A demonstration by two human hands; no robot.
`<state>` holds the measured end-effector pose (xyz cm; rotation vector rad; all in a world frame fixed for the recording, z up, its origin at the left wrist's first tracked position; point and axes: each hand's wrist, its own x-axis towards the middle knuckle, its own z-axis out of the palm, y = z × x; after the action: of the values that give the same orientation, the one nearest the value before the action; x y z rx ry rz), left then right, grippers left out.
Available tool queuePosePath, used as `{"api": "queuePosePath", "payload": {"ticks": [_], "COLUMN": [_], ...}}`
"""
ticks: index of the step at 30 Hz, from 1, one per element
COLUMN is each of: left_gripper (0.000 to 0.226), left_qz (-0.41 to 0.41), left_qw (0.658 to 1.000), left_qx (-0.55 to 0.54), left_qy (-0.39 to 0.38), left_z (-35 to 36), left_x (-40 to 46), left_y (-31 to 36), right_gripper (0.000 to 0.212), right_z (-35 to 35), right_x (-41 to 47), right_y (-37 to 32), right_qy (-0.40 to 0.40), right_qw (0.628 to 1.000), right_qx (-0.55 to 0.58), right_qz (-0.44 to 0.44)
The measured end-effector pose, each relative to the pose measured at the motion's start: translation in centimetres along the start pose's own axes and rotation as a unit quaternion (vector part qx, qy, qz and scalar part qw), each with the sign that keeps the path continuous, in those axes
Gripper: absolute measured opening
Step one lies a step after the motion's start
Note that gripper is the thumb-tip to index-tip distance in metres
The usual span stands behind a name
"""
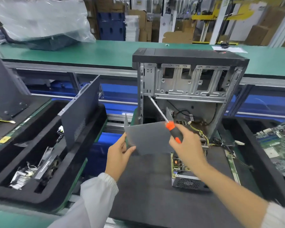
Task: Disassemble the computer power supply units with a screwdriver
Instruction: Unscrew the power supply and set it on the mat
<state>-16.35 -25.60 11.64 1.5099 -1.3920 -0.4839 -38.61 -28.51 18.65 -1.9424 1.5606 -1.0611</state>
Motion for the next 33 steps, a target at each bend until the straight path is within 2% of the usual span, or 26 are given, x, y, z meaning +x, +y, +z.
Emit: {"api": "queuePosePath", "payload": {"ticks": [2,4,6,8,9,12,14,16,18,20,22,24,27,29,33], "left_gripper": [0.029,0.030,0.048,0.063,0.061,0.032,0.033,0.037,0.031,0.037,0.057,0.062,0.052,0.048,0.049], "left_qz": [-0.032,-0.080,-0.102,-0.111,-0.115,-0.123,-0.114,-0.099,-0.152,-0.278,-0.342,-0.355,-0.264,-0.223,-0.203], "left_qw": [0.998,0.990,0.984,0.984,0.983,0.973,0.971,0.985,0.987,0.949,0.911,0.905,0.934,0.947,0.955], "left_qx": [0.032,0.079,0.115,0.123,0.132,0.191,0.208,0.144,0.024,-0.124,-0.183,-0.097,0.035,0.047,0.085], "left_qy": [0.043,0.078,0.086,0.068,0.060,0.045,0.019,-0.017,-0.053,-0.082,-0.139,-0.211,-0.237,-0.226,-0.200], "left_z": [0.4,0.8,1.2,1.6,1.7,1.7,1.1,0.2,-0.9,-2.1,-3.1,-2.9,-1.1,0.3,1.9], "left_x": [-0.2,-0.3,-0.1,0.0,0.1,0.2,-0.1,0.2,1.5,3.1,3.7,3.3,2.1,1.7,1.2], "left_y": [-1.6,-3.1,-4.4,-5.4,-5.9,-7.7,-8.6,-8.7,-8.4,-7.9,-7.1,-5.8,-4.6,-4.5,-4.2], "right_gripper": [0.054,0.060,0.061,0.062,0.063,0.077,0.082,0.071,0.061,0.049,0.042,0.045,0.031,0.019,0.009], "right_z": [2.5,4.9,6.5,7.0,7.0,6.7,6.6,6.1,5.2,4.2,3.6,3.6,4.9,6.0,6.5], "right_x": [-1.8,-2.9,-3.1,-2.9,-2.8,-2.1,-1.9,-1.8,-1.5,-1.2,-1.3,-1.7,-2.3,-2.7,-2.2], "right_y": [1.3,2.9,4.5,5.3,5.6,6.3,6.7,7.0,7.1,7.0,6.9,6.5,5.0,3.8,3.0], "right_qy": [-0.045,-0.117,-0.170,-0.189,-0.186,-0.187,-0.206,-0.213,-0.210,-0.196,-0.182,-0.193,-0.220,-0.212,-0.145], "right_qw": [0.996,0.980,0.952,0.930,0.922,0.891,0.868,0.874,0.897,0.924,0.949,0.972,0.971,0.972,0.988], "right_qx": [-0.060,-0.156,-0.252,-0.312,-0.334,-0.394,-0.421,-0.398,-0.346,-0.281,-0.209,-0.110,0.041,0.035,-0.016], "right_qz": [-0.039,-0.047,-0.043,-0.050,-0.063,-0.124,-0.163,-0.182,-0.178,-0.170,-0.150,-0.072,0.088,0.095,0.053]}}
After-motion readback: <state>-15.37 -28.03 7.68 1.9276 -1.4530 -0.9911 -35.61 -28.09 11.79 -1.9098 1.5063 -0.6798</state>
